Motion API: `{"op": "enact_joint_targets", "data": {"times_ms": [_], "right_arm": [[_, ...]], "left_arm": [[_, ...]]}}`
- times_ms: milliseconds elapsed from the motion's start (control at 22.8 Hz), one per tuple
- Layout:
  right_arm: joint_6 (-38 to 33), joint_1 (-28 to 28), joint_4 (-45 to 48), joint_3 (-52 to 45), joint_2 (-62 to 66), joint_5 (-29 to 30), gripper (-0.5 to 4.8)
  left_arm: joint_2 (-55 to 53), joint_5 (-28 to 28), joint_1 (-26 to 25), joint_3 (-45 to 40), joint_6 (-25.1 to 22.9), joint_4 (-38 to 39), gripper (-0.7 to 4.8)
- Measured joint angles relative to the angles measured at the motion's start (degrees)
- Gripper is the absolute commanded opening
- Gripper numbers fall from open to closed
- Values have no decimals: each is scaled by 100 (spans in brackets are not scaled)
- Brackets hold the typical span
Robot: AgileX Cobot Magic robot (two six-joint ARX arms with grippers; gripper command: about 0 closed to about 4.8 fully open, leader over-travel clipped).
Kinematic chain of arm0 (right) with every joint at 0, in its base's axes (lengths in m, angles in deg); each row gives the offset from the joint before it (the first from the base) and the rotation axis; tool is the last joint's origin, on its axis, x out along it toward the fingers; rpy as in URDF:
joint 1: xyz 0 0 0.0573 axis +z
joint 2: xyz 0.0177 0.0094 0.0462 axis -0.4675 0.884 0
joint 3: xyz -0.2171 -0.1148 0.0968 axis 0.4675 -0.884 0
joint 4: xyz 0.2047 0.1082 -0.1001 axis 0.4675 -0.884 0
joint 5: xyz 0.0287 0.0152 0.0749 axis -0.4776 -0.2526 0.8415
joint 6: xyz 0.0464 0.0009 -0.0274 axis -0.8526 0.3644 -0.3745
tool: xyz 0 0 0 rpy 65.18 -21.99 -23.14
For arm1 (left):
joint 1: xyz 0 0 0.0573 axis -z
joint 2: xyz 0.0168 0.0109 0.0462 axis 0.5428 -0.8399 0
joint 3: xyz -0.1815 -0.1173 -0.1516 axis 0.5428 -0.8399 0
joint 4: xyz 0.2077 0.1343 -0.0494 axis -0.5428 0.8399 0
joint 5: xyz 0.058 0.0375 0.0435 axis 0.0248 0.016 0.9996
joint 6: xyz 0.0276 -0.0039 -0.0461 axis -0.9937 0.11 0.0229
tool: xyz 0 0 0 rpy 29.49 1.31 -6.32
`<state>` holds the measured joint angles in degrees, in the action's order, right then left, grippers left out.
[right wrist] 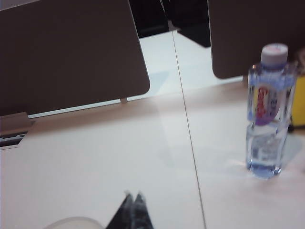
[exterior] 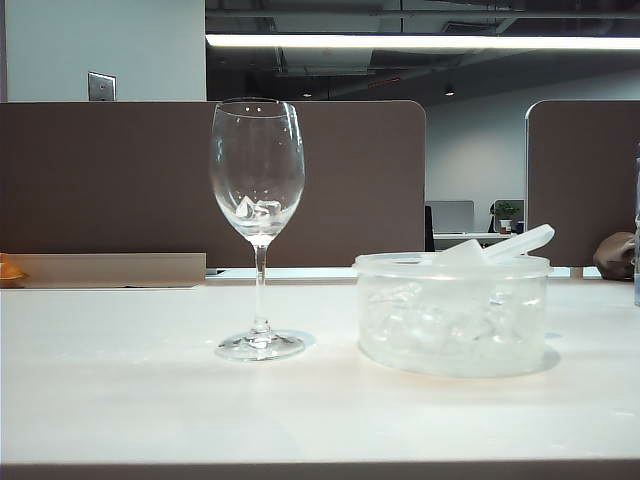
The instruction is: Pick up an ice shovel filled with ice cubes and pour the ice from the shovel into the glass.
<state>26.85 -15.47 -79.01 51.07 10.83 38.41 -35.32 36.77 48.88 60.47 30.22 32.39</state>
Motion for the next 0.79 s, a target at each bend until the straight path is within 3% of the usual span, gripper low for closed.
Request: {"op": "enact_joint_targets", "data": {"times_ms": [219, 614, 790], "right_arm": [[994, 0, -660, 0, -610, 9, -1], [1104, 0, -1668, -13, -1818, 24, -1], [1078, 0, -2166, -203, -2953, 24, -1]], "left_arm": [[-2, 0, -706, 0, 0, 0, 29], [-2, 2, -1182, 0, 0, 0, 29], [-2, -2, -1196, 0, 0, 0, 29]]}}
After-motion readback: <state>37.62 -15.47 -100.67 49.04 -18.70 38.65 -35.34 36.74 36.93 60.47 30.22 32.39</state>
